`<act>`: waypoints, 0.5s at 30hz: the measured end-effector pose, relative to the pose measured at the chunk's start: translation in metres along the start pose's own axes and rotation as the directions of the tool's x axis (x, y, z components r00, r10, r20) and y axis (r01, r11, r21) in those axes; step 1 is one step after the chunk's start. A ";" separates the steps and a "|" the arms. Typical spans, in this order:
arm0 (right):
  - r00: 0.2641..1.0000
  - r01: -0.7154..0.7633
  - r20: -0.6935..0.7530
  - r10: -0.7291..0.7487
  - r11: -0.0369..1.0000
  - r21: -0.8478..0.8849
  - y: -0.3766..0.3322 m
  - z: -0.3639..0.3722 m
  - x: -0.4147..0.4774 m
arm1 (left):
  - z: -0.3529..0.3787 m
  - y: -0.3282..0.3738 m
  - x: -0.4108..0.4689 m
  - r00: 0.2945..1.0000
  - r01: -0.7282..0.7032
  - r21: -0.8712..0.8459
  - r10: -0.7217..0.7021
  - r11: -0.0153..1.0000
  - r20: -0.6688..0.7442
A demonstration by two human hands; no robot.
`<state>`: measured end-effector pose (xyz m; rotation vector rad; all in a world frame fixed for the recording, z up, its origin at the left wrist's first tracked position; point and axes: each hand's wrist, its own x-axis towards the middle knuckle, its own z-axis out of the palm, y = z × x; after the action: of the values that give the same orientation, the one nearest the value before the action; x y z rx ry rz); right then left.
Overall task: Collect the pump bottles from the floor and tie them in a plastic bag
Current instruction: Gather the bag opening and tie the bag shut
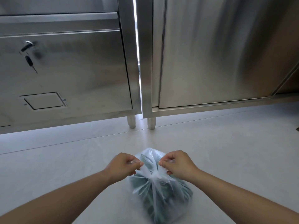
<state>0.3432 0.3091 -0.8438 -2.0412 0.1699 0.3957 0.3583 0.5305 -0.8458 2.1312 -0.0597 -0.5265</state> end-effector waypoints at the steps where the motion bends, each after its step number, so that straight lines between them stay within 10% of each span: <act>1: 1.000 0.003 -0.003 -0.003 1.000 0.018 -0.002 0.007 0.001 | 0.000 0.001 0.000 1.000 0.015 -0.015 -0.015 1.000 0.006; 15: 0.966 0.168 0.214 -0.149 0.983 -0.074 -0.002 0.051 0.003 | 0.003 -0.006 -0.003 0.996 0.092 0.060 -0.093 0.994 0.007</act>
<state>0.3357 0.3553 -0.8654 -2.0703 -0.1412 0.5203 0.3537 0.5325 -0.8508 2.1978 0.0180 -0.5967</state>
